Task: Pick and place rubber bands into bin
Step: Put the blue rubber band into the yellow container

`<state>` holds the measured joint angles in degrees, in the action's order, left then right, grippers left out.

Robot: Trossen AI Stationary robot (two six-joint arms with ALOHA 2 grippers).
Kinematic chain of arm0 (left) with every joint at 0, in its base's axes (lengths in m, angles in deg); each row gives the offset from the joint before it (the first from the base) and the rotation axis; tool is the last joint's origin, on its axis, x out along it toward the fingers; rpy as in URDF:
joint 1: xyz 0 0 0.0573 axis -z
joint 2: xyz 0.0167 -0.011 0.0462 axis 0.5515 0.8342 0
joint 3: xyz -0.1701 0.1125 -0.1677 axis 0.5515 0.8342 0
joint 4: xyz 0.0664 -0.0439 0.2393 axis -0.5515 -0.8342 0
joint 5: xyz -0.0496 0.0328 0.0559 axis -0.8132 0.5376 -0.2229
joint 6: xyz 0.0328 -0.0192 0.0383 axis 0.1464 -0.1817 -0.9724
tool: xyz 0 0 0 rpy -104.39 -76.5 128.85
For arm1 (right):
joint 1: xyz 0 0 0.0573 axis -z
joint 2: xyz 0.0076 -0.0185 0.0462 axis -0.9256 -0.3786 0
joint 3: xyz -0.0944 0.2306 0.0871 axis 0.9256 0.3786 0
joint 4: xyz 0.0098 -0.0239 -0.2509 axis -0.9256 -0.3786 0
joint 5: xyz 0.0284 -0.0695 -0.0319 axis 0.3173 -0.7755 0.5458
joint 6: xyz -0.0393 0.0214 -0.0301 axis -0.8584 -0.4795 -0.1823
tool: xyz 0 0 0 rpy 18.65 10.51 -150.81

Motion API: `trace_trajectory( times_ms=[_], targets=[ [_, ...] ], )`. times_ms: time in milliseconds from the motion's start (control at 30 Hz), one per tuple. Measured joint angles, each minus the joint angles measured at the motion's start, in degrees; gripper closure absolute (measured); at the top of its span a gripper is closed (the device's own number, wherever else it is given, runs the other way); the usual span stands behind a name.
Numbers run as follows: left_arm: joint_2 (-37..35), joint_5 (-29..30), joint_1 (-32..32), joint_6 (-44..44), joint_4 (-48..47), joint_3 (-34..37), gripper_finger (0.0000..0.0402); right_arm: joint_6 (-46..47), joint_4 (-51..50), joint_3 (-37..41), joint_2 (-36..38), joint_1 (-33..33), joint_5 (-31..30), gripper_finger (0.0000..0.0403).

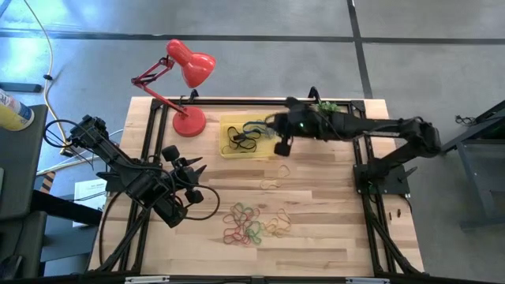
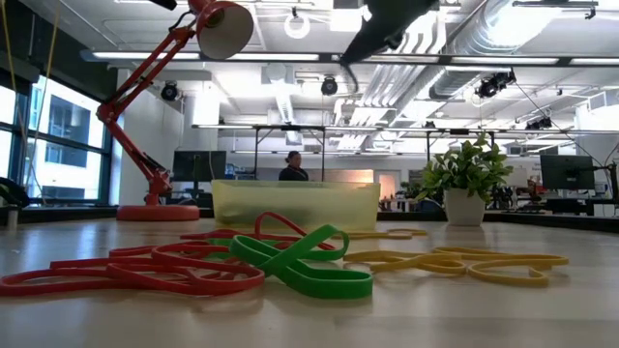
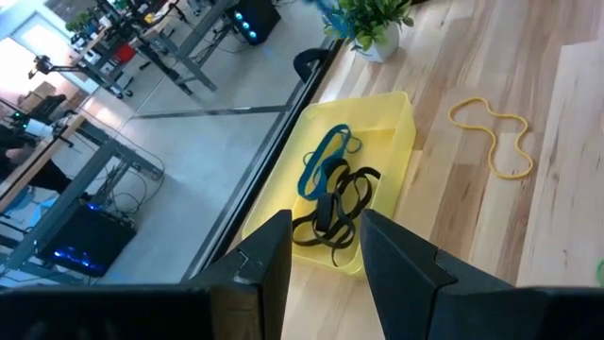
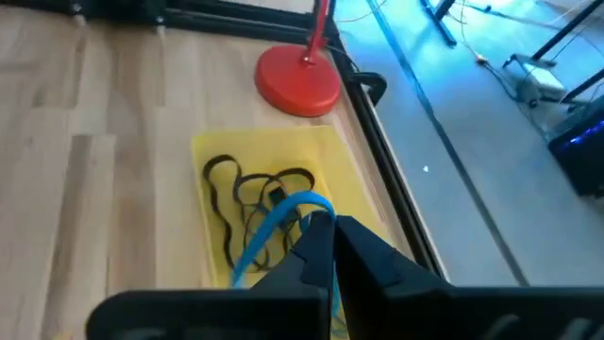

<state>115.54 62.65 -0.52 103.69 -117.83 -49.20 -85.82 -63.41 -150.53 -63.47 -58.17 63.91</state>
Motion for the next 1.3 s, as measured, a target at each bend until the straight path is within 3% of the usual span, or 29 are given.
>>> trace_trajectory(
  times_ms=[333, 567, 933, 1300],
  targets=[
    [0.0, -0.3, 0.0, 0.0, 0.1, 0.0, 0.0284, 4.8, 9.2, 0.0, -11.3, 8.7, 5.6, 0.0402],
    [0.0, -0.3, 0.0, 0.0, 0.2, 0.0, 0.0284, 7.5, 10.3, 0.1, -17.0, 13.3, 9.5, 0.0402],
    [0.0, -0.1, 0.0, 0.0, 0.3, 0.0, 0.0284, 9.6, 10.7, 0.1, -21.1, 18.2, 13.3, 0.0402],
    [0.0, 0.0, 0.0, 0.0, 0.3, 0.0, 0.0284, 9.5, 10.7, 0.1, -21.6, 18.7, 14.2, 0.0385]
  ],
)
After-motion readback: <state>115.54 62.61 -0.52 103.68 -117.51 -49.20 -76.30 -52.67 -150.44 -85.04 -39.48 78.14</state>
